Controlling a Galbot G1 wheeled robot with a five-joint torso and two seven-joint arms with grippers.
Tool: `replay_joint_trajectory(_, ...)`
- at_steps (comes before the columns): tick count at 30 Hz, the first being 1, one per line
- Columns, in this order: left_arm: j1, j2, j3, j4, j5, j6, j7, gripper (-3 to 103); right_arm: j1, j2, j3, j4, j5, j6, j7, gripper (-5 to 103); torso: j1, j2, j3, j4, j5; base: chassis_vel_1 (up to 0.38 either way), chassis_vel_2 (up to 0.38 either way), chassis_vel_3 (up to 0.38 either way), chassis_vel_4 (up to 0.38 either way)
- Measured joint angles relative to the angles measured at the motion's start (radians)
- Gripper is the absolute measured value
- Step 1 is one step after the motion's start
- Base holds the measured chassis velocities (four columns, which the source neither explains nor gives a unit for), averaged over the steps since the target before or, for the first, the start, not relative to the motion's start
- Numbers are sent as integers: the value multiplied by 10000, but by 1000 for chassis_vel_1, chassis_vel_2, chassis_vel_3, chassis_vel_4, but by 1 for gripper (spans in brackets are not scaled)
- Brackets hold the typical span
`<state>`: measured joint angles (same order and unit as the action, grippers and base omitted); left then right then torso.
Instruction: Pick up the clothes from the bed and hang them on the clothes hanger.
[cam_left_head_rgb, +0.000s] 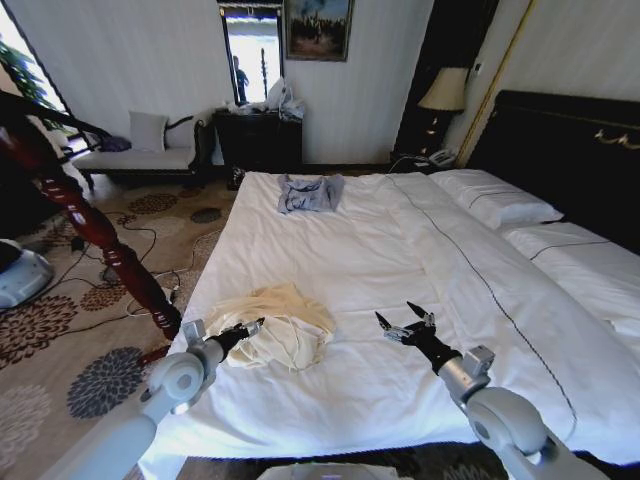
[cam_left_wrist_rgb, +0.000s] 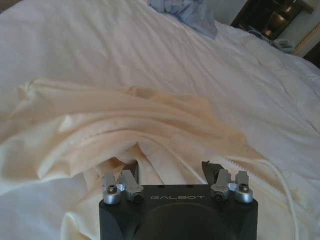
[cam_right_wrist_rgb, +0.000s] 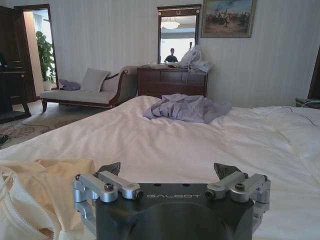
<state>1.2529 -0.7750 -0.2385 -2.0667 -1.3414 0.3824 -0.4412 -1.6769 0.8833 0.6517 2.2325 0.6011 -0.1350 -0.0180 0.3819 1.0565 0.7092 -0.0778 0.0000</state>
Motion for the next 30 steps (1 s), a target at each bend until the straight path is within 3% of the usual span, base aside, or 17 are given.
replay_joint_trajectory(4,371,103,-159,-327,-56,100,-138,70,-40,19,24,10,-29,0,0,100,0,1,0,0,-1,0,0,0,0)
replay_joint_trajectory(6,791,549,-306,-668,-58,123,-244,81,-56,43,27,-16,-70,-1,0,100,0,1,0,3,0,0,0,0,0)
replay_joint_trajectory(14,734,1244,-671,-1409,-667,65,-472,100,26,182,-94,-94,-175,0,-12,100,0,1,0,-1,4,0,0,0,0)
replay_joint_trajectory(23,344,1051,-287,-792,-540,49,-398,80,-32,156,1,-41,-150,8,-19,100,0,1,0,1,-1,0,0,0,0)
replay_joint_trajectory(24,320,1044,-157,-683,-417,49,-334,69,9,158,32,-29,-95,3,-4,100,0,1,0,0,-1,0,0,0,0)
replay_joint_trajectory(28,-14,944,119,-406,-312,25,-249,57,311,186,28,-23,149,-132,129,100,0,1,0,3,0,0,0,0,0)
replay_joint_trajectory(30,-72,941,150,-374,-311,23,-244,57,338,181,23,-23,170,-145,141,100,0,1,0,3,0,0,0,0,0)
